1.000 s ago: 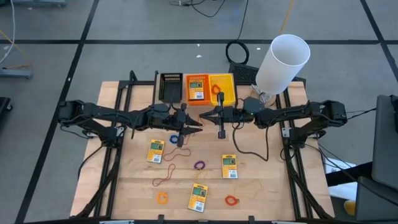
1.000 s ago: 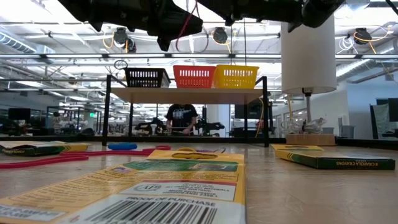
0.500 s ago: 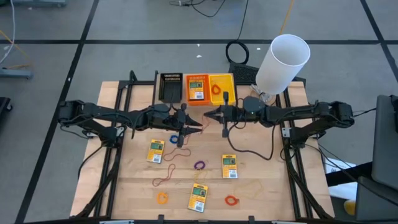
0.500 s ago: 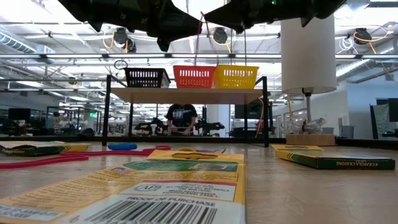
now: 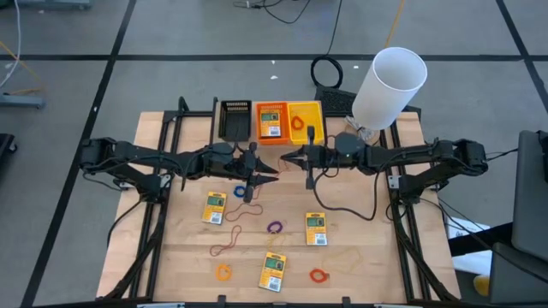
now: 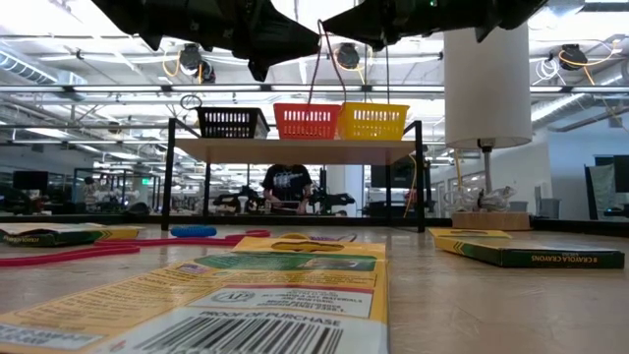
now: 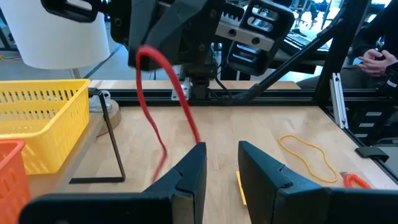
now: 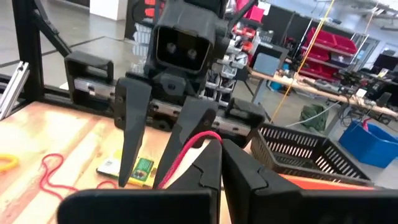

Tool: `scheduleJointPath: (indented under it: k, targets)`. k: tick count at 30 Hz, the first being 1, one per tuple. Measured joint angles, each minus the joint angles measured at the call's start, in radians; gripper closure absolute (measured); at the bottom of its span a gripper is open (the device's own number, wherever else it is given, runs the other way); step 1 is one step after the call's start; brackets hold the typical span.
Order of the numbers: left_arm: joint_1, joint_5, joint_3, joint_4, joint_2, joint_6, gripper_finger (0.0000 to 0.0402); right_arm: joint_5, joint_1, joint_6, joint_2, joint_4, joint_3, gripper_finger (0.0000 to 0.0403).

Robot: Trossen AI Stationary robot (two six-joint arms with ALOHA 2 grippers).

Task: Pick & Place Office Desk Supplies
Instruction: Put the red rubberband into the black bin on the shelf

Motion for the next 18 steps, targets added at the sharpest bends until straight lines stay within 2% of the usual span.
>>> scheduleJointPath:
  k: [18]
  targets:
    - [0.0,-0.033,0.0,0.008,0.0,0.001,0.0329,-0.004,0.0,0.003,0.0,0.105,0.0,0.0403]
